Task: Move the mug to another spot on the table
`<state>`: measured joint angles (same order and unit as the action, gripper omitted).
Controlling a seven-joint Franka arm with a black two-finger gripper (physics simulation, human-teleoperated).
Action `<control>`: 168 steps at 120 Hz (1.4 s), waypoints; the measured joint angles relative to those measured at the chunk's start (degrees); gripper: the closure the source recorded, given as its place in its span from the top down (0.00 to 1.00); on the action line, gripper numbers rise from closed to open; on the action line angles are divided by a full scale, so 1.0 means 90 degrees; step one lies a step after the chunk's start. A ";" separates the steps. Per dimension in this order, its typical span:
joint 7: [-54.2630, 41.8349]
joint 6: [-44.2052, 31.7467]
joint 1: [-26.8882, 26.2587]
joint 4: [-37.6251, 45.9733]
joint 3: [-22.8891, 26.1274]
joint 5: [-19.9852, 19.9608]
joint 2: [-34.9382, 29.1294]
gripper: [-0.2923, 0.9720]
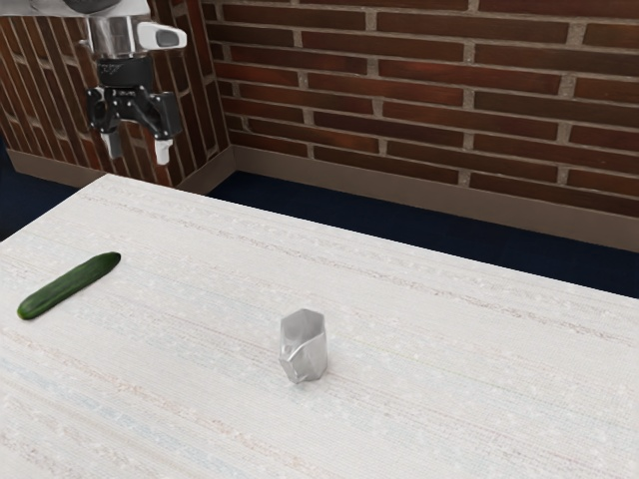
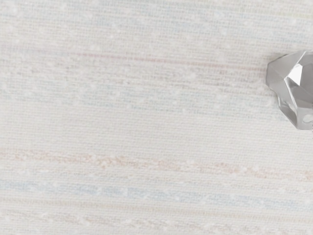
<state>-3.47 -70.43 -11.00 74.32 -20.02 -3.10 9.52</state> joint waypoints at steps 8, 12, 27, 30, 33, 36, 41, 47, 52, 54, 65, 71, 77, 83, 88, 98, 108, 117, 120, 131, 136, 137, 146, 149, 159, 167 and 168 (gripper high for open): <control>-0.0048 -0.0393 0.0001 0.0004 -0.0001 -0.0009 -0.0001 0.77; -0.0068 -0.0547 -0.0003 0.0005 -0.0002 -0.0013 0.0002 0.77; -0.0133 -0.1053 -0.0088 -0.0013 0.0058 -0.0023 0.0091 0.77; -0.0145 -0.1136 -0.0092 -0.0011 0.0083 -0.0026 0.0136 0.77; -0.0155 -0.1211 -0.0102 -0.0006 0.0128 -0.0026 0.0186 0.77; -0.0166 -0.1277 -0.0132 -0.0005 0.0164 -0.0031 0.0219 0.77; -0.0185 -0.1372 -0.0184 -0.0008 0.0219 -0.0034 0.0247 0.77; -0.0208 -0.1487 -0.0325 0.0043 0.0259 -0.0024 0.0229 0.77; -0.0228 -0.1643 -0.0497 0.0382 0.0266 0.0006 0.0042 0.77; -0.0236 -0.1742 -0.0574 0.0670 0.0268 0.0023 -0.0119 0.77; -0.0276 -0.2620 -0.0920 0.2533 0.0268 0.0110 -0.1055 0.77; -0.0292 -0.3189 -0.1072 0.3345 0.0256 0.0162 -0.1395 0.77; -0.0306 -0.3740 -0.1195 0.3973 0.0236 0.0197 -0.1640 0.77; -0.0318 -0.4269 -0.1255 0.4525 0.0224 0.0218 -0.1836 0.77; -0.0325 -0.4702 -0.1287 0.4960 0.0216 0.0228 -0.1988 0.77; -0.0295 -0.5475 -0.1339 0.5639 0.0208 0.0231 -0.2130 0.77; -0.0180 -0.6055 -0.1454 0.6078 0.0155 0.0177 -0.2151 0.77; -0.0042 -0.6472 -0.1579 0.6376 0.0118 -0.0135 -0.2057 0.77; 0.0006 -0.6588 -0.1619 0.6450 0.0113 -0.0262 -0.2009 0.77; 0.0166 -0.6970 -0.1751 0.6623 0.0078 -0.0662 -0.1754 0.77; 0.0230 -0.7111 -0.1792 0.6657 0.0072 -0.0787 -0.1622 0.77; 0.0242 -0.7136 -0.1799 0.6661 0.0071 -0.0811 -0.1595 0.77; 0.0343 -0.7325 -0.1865 0.6705 0.0067 -0.0983 -0.1409 0.77; 0.0372 -0.7391 -0.1890 0.6770 0.0067 -0.1023 -0.1375 0.77; 0.0442 -0.7577 -0.1981 0.6931 0.0066 -0.1109 -0.1265 0.77; 0.0472 -0.7684 -0.2064 0.6965 0.0066 -0.1153 -0.1153 0.77; 0.0474 -0.7696 -0.2075 0.6967 0.0066 -0.1157 -0.1138 0.77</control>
<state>0.80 -139.69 -29.68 137.02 -19.42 -13.52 -0.72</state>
